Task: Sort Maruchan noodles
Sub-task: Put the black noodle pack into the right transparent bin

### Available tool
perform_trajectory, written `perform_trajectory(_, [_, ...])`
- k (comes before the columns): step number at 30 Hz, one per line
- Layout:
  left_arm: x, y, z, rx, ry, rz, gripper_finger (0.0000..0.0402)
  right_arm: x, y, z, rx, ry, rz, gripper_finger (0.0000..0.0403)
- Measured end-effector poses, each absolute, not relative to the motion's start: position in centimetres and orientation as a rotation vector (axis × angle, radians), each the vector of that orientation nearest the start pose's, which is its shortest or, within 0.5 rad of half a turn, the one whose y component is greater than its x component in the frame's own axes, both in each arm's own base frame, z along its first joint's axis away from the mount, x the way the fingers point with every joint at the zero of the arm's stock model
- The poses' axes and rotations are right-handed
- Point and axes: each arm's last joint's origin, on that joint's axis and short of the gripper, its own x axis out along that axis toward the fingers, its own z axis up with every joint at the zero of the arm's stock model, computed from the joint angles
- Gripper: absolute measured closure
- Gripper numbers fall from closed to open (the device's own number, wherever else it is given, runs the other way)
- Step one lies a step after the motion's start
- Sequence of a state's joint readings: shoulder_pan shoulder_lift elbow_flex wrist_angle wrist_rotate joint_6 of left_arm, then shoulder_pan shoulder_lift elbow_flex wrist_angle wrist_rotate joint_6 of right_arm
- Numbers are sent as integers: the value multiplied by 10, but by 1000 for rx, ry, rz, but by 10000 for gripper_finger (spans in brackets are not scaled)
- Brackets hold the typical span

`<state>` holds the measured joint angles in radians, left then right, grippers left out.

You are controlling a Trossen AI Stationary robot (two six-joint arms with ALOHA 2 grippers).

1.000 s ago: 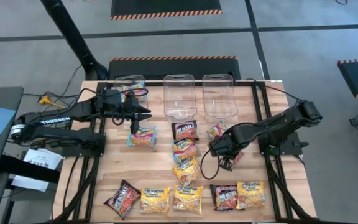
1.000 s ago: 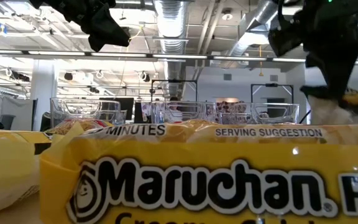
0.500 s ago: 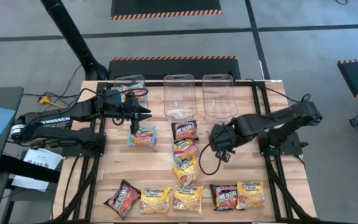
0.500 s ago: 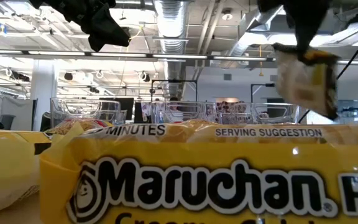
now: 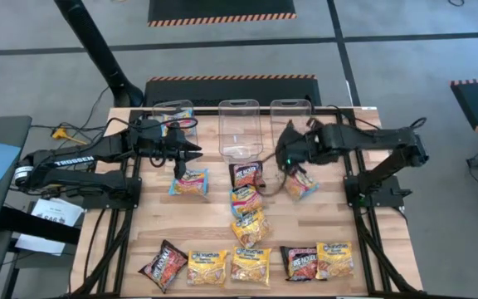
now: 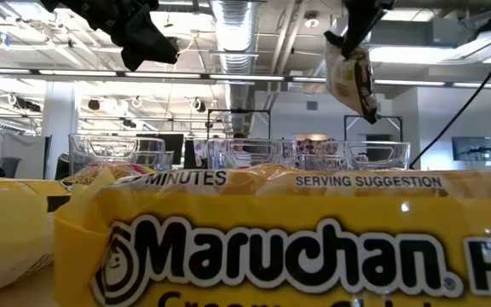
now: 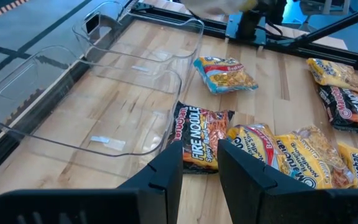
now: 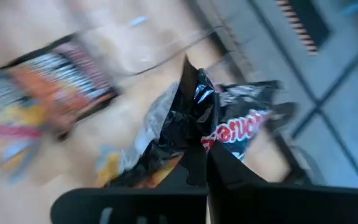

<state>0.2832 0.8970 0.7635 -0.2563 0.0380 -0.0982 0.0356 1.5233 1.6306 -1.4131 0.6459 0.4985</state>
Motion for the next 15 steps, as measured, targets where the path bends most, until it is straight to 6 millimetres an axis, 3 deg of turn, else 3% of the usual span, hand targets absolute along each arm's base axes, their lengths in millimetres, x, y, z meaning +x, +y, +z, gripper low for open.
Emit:
perform_trajectory(9, [188, 54, 300, -160, 373, 261, 312, 278, -69, 362, -74, 1036, -1038, 399])
perform_trajectory(15, [188, 54, 300, -162, 377, 262, 312, 293, -111, 340, -106, 1118, -1104, 398])
